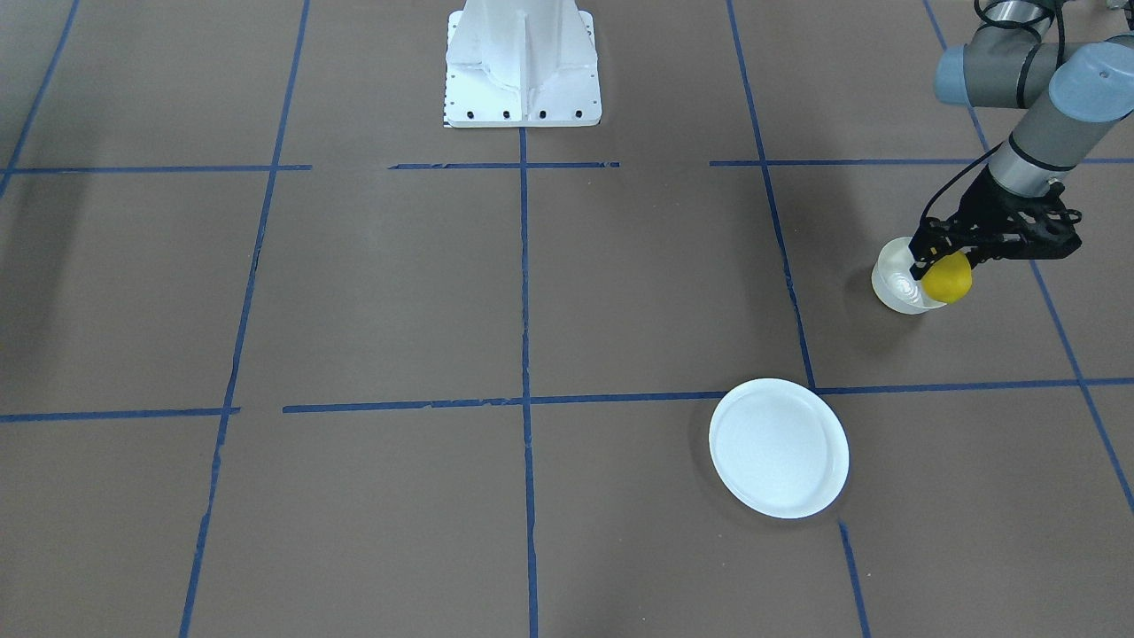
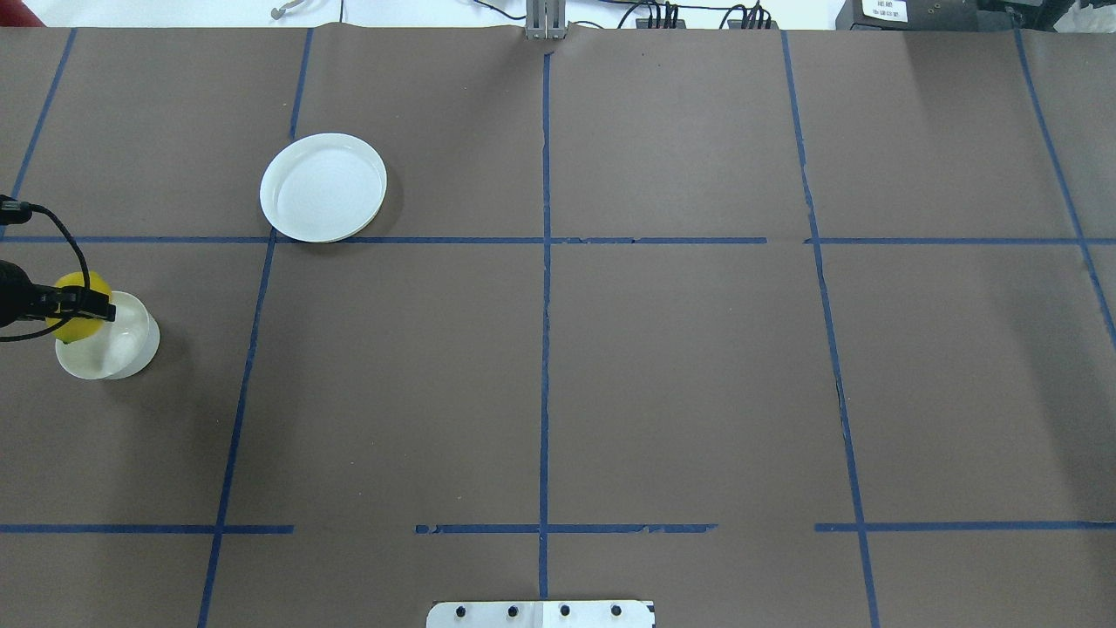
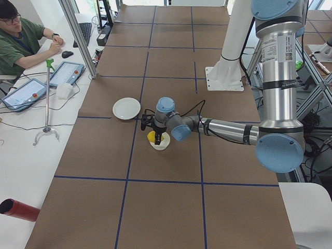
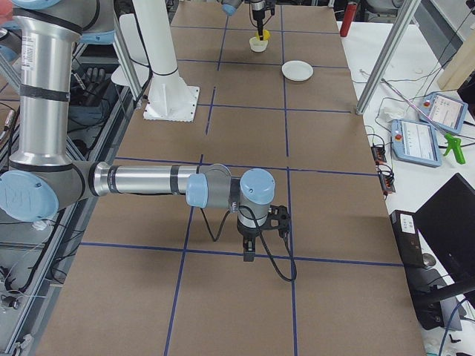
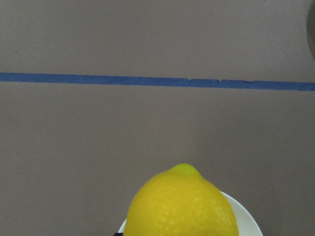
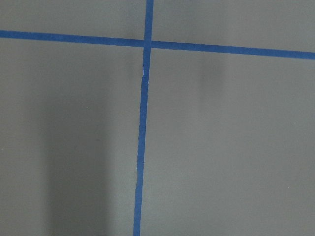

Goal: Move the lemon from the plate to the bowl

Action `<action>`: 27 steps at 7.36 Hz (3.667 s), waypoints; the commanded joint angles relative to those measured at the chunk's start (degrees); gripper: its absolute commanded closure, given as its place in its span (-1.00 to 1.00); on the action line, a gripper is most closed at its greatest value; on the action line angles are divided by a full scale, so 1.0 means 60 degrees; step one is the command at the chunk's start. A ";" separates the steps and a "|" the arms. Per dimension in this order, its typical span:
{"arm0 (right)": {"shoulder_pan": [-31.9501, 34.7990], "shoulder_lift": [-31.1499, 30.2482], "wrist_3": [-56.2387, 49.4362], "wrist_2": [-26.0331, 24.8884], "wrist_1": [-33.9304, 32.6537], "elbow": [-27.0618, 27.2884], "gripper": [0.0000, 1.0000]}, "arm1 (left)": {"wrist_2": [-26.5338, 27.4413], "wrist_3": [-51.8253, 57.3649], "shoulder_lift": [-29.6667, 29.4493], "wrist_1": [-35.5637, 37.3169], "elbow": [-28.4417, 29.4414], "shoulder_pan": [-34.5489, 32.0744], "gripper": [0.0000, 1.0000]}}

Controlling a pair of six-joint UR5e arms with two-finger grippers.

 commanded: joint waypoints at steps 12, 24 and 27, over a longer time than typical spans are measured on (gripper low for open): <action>0.0000 0.0000 0.0000 0.0000 0.0000 0.0000 -1.00 | -0.1306 0.7175 0.0822 0.3578 -0.0454 -0.4435 -1.00; 0.0000 0.0000 0.0000 0.0000 0.0000 0.0000 -1.00 | -0.3064 1.0151 0.0733 0.6286 -0.0309 -0.6569 -1.00; 0.0000 0.0000 0.0000 0.0000 0.0000 0.0000 -1.00 | -0.3049 1.0151 0.0733 0.6301 -0.0440 -0.6569 -1.00</action>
